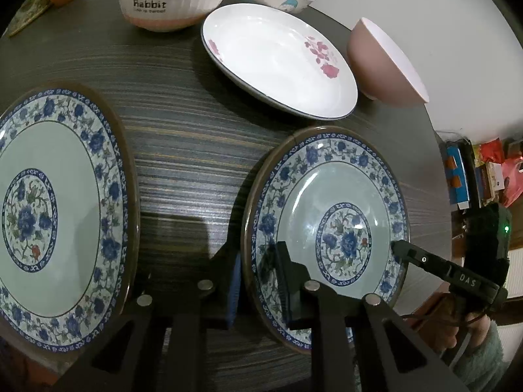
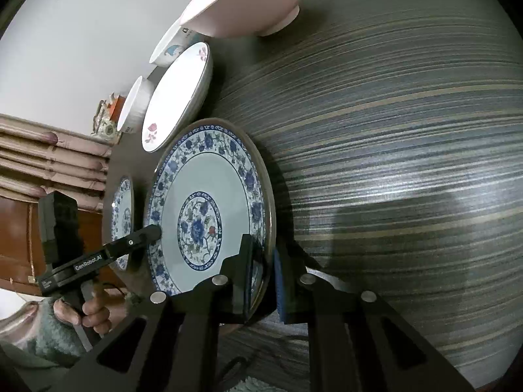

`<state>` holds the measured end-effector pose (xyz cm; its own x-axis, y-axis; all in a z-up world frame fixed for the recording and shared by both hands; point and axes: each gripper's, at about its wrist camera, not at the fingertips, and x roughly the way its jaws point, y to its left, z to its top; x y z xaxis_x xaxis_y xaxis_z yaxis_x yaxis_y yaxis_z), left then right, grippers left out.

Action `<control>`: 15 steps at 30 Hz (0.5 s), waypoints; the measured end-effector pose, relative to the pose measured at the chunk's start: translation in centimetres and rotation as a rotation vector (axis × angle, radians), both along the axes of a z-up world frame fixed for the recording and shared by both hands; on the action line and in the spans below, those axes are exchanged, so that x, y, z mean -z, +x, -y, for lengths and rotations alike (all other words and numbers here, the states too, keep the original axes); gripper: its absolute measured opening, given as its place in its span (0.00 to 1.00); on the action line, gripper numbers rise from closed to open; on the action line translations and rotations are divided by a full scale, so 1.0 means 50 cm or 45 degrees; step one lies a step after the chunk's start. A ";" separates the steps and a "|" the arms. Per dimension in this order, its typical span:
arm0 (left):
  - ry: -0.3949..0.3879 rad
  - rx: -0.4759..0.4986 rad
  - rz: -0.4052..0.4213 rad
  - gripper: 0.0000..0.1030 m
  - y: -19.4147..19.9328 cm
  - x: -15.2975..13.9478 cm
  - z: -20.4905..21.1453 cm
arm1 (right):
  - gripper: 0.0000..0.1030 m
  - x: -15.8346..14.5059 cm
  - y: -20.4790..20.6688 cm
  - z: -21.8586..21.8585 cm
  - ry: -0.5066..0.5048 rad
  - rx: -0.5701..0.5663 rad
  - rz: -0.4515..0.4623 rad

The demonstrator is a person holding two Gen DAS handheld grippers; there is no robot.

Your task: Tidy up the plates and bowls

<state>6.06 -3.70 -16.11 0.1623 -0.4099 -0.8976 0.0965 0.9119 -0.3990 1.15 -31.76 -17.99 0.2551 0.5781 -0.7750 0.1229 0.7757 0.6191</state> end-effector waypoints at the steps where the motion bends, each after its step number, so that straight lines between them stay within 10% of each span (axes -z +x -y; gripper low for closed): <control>1: -0.003 -0.001 0.004 0.19 -0.002 -0.002 -0.001 | 0.12 -0.002 -0.003 -0.002 -0.002 0.001 0.004; 15: -0.003 -0.022 0.085 0.19 -0.022 -0.050 -0.027 | 0.12 -0.039 -0.015 -0.020 -0.024 -0.004 0.068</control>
<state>4.95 -2.36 -13.60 0.2287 -0.4085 -0.8836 0.1075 0.9127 -0.3941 0.38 -30.75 -16.06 0.2945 0.5643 -0.7712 0.0873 0.7878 0.6097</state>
